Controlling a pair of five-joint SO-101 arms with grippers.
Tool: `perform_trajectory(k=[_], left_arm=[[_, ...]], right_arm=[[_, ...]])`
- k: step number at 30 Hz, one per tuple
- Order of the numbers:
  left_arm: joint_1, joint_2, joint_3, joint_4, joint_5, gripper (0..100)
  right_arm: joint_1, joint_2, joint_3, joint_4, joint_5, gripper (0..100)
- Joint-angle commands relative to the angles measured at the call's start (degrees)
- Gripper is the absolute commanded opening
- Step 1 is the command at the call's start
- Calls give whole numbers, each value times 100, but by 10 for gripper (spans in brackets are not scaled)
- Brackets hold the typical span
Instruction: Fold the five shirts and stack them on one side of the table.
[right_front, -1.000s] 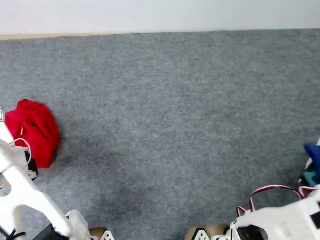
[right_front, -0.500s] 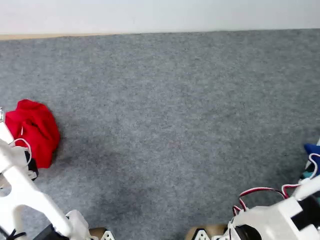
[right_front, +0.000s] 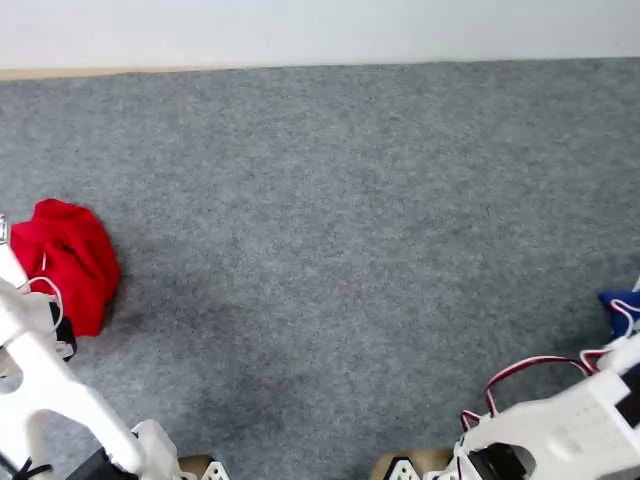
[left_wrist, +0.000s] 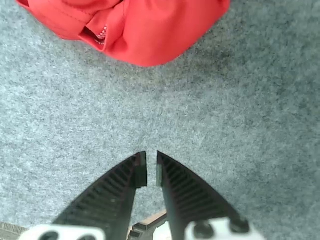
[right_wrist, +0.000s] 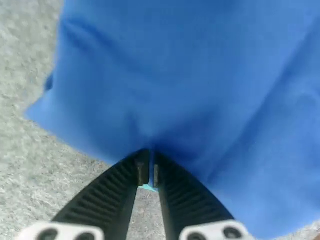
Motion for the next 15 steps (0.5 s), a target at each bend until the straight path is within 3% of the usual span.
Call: perform_trajectory(k=[1, 6, 15], left_arm=[[18, -167, -31, -44, -26, 43], [18, -167, -31, -44, -26, 43], [18, -167, -31, -44, -26, 43]], right_arm=[[-57, -207, -492, -66, -44, 10], [-48, -215, -1143, -875, -18, 10], [-48, 646, -1143, -3635, -9, 10]])
